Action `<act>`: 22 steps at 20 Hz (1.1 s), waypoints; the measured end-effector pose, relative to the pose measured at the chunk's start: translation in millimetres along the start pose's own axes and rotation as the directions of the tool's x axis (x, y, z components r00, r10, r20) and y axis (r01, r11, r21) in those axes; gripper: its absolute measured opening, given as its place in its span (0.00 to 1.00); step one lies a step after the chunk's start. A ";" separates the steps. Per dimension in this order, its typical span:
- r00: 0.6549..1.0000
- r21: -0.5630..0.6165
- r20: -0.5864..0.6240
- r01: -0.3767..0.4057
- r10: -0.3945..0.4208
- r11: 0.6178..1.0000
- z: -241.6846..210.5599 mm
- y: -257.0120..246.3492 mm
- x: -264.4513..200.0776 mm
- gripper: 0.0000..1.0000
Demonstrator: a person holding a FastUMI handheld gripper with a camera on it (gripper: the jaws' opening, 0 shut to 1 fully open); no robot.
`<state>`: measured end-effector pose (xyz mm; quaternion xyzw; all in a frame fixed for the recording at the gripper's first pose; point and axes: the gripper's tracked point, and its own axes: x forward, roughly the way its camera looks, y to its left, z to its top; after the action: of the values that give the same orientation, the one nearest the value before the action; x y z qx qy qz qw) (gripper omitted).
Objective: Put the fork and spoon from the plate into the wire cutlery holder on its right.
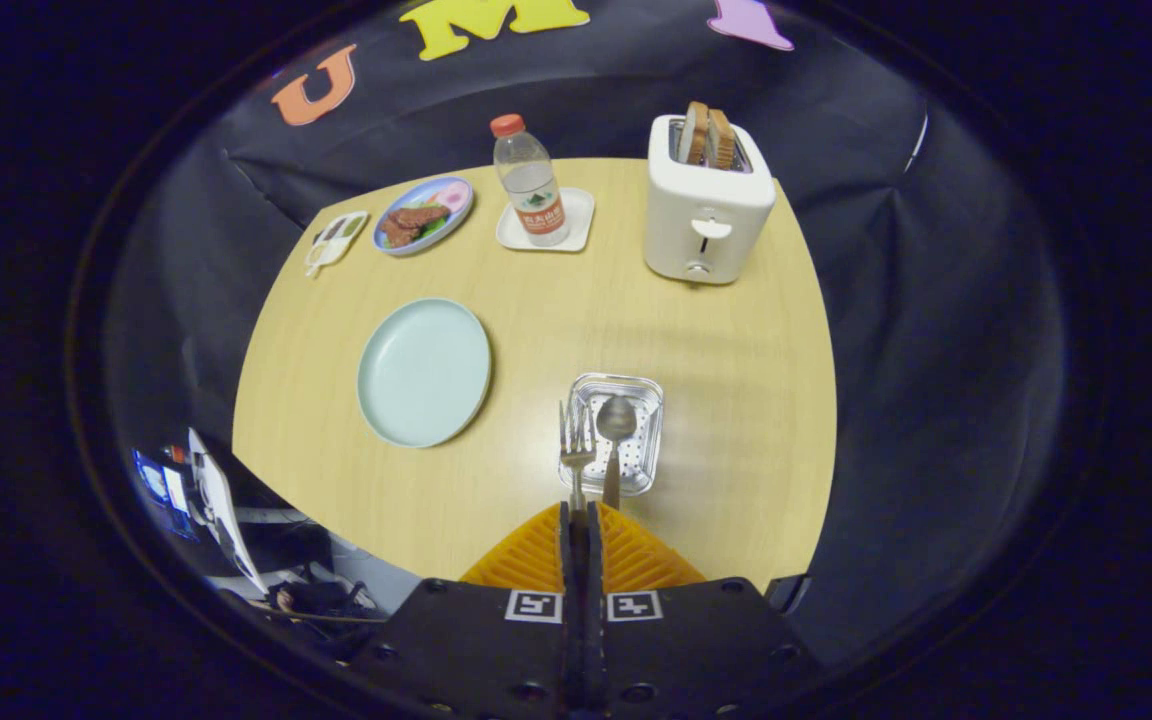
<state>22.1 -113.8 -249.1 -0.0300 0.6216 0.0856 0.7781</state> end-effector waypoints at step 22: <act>0.990 0.160 -0.062 0.133 -0.124 0.978 21.7 4.8 29.9 0.11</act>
<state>48.6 -102.9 -273.0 -0.0082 0.6431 -0.0169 0.7656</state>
